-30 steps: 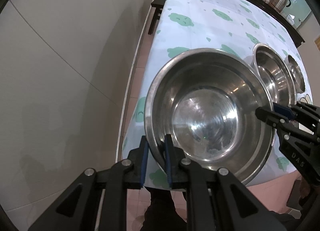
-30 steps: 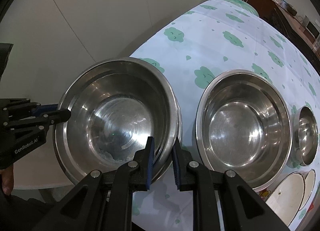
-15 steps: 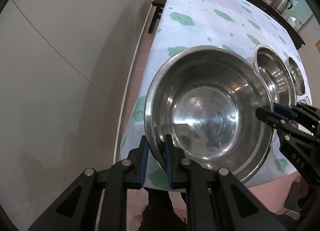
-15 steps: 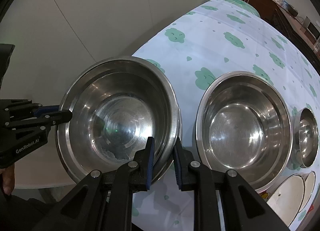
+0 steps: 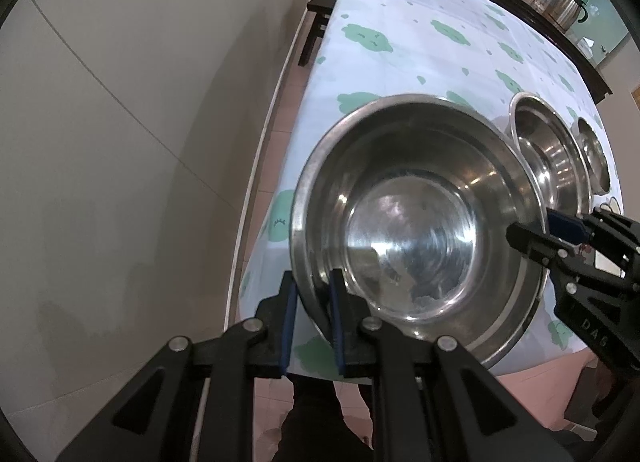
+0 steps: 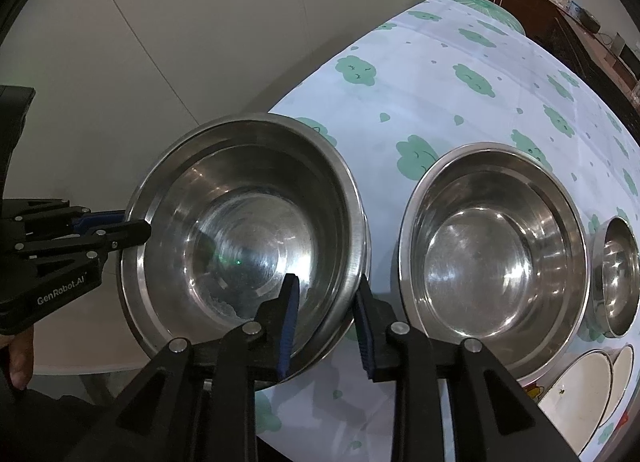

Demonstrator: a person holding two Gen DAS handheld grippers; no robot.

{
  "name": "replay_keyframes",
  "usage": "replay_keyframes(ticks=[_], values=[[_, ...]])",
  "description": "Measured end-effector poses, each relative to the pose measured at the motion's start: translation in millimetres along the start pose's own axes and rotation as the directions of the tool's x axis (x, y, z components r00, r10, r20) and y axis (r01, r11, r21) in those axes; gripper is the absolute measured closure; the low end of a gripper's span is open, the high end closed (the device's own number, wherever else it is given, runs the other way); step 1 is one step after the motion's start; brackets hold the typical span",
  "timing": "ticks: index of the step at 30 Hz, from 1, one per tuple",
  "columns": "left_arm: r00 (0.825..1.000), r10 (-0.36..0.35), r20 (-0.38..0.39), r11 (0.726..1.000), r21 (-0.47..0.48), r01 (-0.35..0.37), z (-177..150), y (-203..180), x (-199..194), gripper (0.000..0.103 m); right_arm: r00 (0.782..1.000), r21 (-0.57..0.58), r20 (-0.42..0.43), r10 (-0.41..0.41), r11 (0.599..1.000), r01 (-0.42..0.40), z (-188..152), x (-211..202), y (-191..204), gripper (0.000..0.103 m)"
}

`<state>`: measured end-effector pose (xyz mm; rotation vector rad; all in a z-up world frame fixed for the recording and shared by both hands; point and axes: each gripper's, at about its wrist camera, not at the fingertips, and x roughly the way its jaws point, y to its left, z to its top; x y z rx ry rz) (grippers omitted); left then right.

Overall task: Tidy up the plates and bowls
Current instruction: 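Open both grippers to release the stacked bowl rim, then move both grippers to the next steel bowl and close on its rim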

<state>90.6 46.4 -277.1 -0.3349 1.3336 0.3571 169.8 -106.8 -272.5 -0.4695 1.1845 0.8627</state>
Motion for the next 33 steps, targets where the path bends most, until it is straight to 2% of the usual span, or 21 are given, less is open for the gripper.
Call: replay_keyframes(ticks=[2,4,7,20,26,28,30,33], values=[[1.0,0.0,-0.001,1.0,-0.002,0.0,0,0,0,0.089,1.0,-0.001,0.001,0.002,1.0,-0.002,0,0,0,0.073],[1.0,0.006,0.004,1.0,-0.001,-0.006,1,1,-2,0.09,1.0,-0.006,0.001,0.004,1.0,-0.004,0,-1,1,0.067],[1.0,0.004,0.023,1.0,-0.004,-0.004,2,1,-6,0.09,1.0,-0.021,0.007,-0.028,0.999,0.028,-1,-1,3,0.062],[1.0,0.01,0.008,1.0,-0.008,-0.01,0,0,-3,0.089,1.0,-0.025,0.026,0.007,1.0,-0.006,-2,-7,6,0.061],[1.0,0.018,0.012,1.0,-0.011,-0.018,3,-1,-4,0.074,0.999,-0.014,0.035,0.003,1.0,-0.002,-1,-10,2,0.061],[1.0,0.02,0.021,1.0,-0.012,-0.02,4,-2,-6,0.06,0.999,-0.012,0.037,-0.001,1.0,0.002,-1,-11,0,0.061],[0.999,0.022,0.032,1.0,-0.012,-0.022,6,-3,-9,0.051,0.999,-0.009,0.045,-0.004,1.0,0.004,0,-14,-2,0.061],[0.999,0.014,0.035,1.0,-0.014,-0.014,9,-4,-10,0.049,0.998,-0.004,0.062,-0.005,1.0,0.006,0,-19,-6,0.061]])
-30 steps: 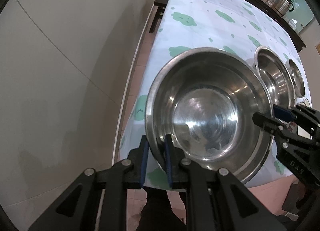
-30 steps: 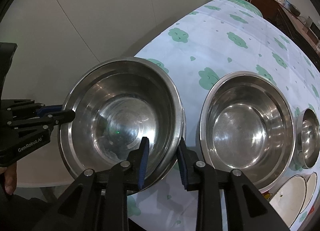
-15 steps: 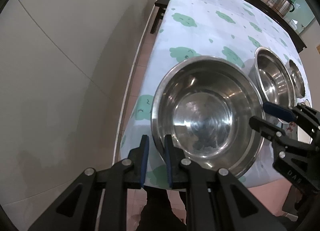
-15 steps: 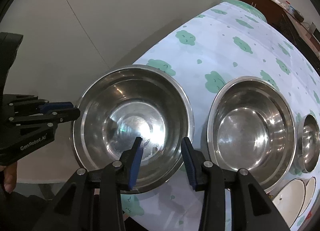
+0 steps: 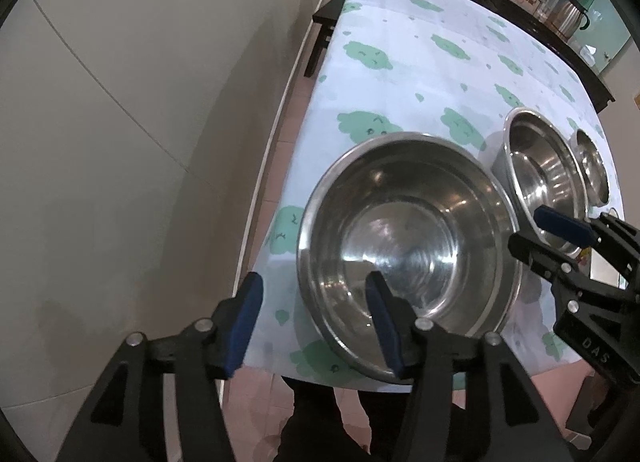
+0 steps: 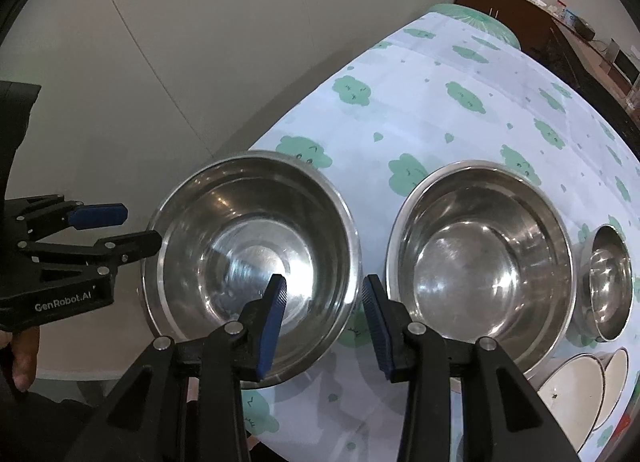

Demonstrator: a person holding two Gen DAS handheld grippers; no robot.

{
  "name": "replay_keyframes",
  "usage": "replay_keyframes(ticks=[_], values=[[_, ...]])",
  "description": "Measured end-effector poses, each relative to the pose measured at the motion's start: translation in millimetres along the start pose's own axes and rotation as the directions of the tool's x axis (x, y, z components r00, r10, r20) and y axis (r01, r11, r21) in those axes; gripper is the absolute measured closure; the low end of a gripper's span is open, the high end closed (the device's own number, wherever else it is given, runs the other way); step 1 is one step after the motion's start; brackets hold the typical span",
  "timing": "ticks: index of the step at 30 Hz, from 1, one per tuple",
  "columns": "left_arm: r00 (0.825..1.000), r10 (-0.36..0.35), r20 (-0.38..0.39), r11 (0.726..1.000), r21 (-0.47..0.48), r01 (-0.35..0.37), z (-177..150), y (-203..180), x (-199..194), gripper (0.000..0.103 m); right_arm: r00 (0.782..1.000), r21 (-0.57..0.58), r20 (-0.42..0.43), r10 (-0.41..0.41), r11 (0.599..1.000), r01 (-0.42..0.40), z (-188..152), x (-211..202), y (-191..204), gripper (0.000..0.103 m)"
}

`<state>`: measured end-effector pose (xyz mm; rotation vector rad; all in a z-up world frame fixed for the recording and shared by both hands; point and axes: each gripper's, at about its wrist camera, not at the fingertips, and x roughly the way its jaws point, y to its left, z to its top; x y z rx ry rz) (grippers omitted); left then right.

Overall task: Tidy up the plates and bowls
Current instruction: 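Move both grippers to the next steel bowl and close on its rim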

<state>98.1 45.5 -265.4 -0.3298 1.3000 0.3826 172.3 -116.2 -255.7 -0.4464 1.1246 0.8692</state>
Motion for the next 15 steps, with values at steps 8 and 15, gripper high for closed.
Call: replay_keyframes(ticks=[8,15], values=[[1.0,-0.021,0.013,0.999,0.039,0.021,13,-19,-3,0.049,0.999,0.068,0.033,-0.018,0.998,0.016,-2,-13,-24,0.061],[0.999,-0.046,0.028,0.993,0.112,0.043,32,-52,-4,0.049,0.998,0.144,0.038,-0.055,0.988,0.049,-8,-22,-61,0.06]])
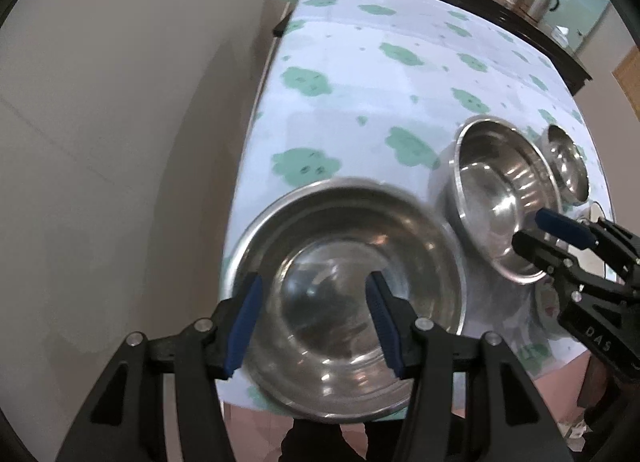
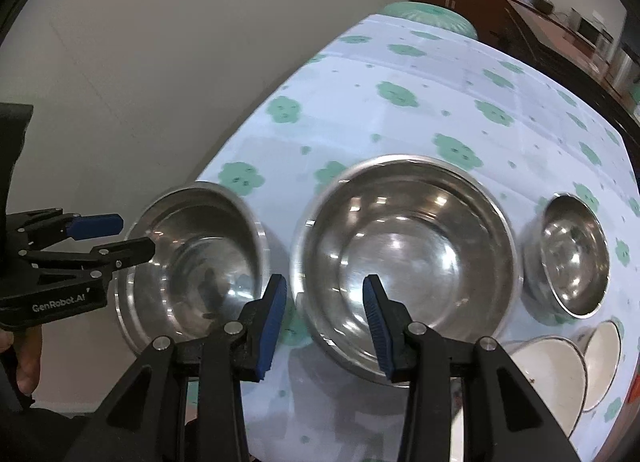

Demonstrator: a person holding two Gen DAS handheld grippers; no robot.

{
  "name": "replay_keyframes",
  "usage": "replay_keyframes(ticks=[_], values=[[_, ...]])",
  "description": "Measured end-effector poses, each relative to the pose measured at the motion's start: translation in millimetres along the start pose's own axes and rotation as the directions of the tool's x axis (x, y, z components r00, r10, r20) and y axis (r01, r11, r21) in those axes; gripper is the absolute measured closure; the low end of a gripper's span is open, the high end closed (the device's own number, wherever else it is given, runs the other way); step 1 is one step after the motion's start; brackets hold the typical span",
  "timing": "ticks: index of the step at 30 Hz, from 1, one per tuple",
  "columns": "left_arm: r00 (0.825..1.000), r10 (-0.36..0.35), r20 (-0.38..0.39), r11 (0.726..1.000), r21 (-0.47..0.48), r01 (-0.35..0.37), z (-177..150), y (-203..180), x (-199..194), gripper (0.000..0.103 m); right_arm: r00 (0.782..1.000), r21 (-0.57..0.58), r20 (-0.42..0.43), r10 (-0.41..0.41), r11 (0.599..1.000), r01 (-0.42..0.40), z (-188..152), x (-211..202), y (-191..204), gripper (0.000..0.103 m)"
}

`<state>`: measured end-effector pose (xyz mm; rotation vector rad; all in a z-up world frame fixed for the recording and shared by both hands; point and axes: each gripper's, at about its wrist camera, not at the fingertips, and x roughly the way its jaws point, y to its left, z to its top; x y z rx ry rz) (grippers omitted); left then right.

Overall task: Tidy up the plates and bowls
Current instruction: 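Move both grippers to the next steel bowl and close on its rim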

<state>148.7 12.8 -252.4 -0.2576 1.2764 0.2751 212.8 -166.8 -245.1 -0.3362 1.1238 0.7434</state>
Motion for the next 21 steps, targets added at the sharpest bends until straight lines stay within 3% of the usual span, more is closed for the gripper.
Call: replay_keyframes(ticks=[12,21], values=[[0.998,-0.058,0.024,0.992,0.118,0.055,44,-64,4,0.049,0.997,0.148,-0.012,-0.074,0.986,0.075,-6,-8,-74,0.06],[0.999,-0.038,-0.015,0.979,0.198,0.04,65,-102,29,0.049,0.992,0.215,-0.068,-0.109,0.969,0.121,-15,-1,-118,0.06]])
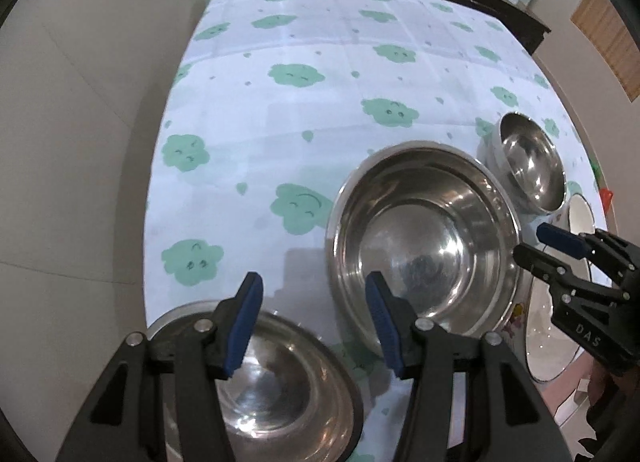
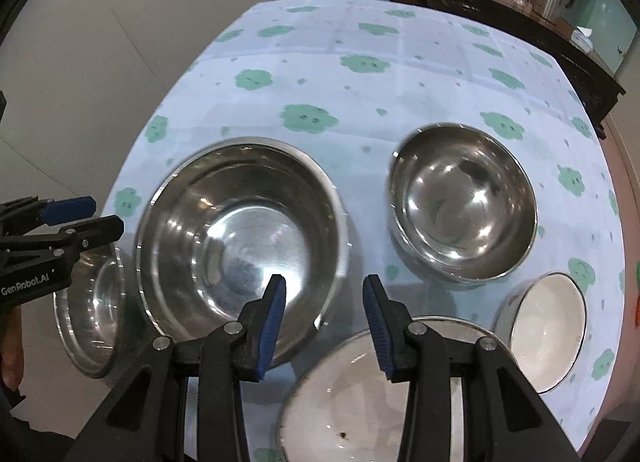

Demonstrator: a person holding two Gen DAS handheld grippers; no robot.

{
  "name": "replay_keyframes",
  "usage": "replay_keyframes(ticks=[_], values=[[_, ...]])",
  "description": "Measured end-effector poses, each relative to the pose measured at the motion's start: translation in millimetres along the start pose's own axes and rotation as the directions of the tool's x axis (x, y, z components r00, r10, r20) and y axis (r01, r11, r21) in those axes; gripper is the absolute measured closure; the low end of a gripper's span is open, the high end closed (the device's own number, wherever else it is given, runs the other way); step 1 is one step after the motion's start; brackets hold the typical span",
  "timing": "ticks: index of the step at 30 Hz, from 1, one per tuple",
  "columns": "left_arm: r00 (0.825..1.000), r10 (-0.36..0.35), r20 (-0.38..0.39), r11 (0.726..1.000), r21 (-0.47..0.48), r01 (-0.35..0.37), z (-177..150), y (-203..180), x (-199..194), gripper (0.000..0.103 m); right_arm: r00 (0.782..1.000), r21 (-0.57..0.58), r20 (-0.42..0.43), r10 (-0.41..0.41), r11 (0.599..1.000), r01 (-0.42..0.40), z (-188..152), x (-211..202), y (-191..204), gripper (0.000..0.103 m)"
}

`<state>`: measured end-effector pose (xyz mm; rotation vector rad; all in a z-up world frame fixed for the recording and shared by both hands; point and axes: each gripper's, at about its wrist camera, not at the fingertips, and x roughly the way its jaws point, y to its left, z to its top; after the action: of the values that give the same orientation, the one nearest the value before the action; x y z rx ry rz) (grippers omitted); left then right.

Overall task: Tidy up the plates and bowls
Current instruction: 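Move both grippers to the next steel bowl and close on its rim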

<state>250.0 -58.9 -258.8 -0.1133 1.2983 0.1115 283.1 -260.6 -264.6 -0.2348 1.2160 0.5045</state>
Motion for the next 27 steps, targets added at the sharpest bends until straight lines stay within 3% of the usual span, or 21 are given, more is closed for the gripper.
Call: replay_keyframes(ticks=[17,18,20,22,23,27], values=[[0.996,0.006,-0.084,1.0,0.02,-0.005,13,-13,34,0.049,0.998,-0.001,-0.065,0.023,1.0,-0.023,2,25,-4,0.061],[0.996,0.006,-0.089,1.0,0.025,-0.004,13,-14,36,0.052,0.997,0.001,-0.067,0.027,1.0,-0.027,3,26,-4,0.061],[0.995,0.012,-0.102,0.999,0.034,-0.008,13,-16,40,0.06,0.996,0.002,-0.08,0.033,0.999,-0.033,2,30,-3,0.072],[0.993,0.009,-0.117,0.999,0.038,-0.004,12,-17,44,0.085,0.995,-0.002,-0.087,0.039,0.999,-0.039,2,32,-2,0.078],[0.992,0.006,-0.124,0.999,0.041,-0.001,12,-17,46,0.089,0.995,-0.003,-0.086,0.041,0.999,-0.041,2,32,-2,0.079],[0.993,0.011,-0.12,0.999,0.05,-0.005,12,-19,46,0.09,0.995,0.013,-0.086,0.049,0.999,-0.048,2,32,-5,0.085]])
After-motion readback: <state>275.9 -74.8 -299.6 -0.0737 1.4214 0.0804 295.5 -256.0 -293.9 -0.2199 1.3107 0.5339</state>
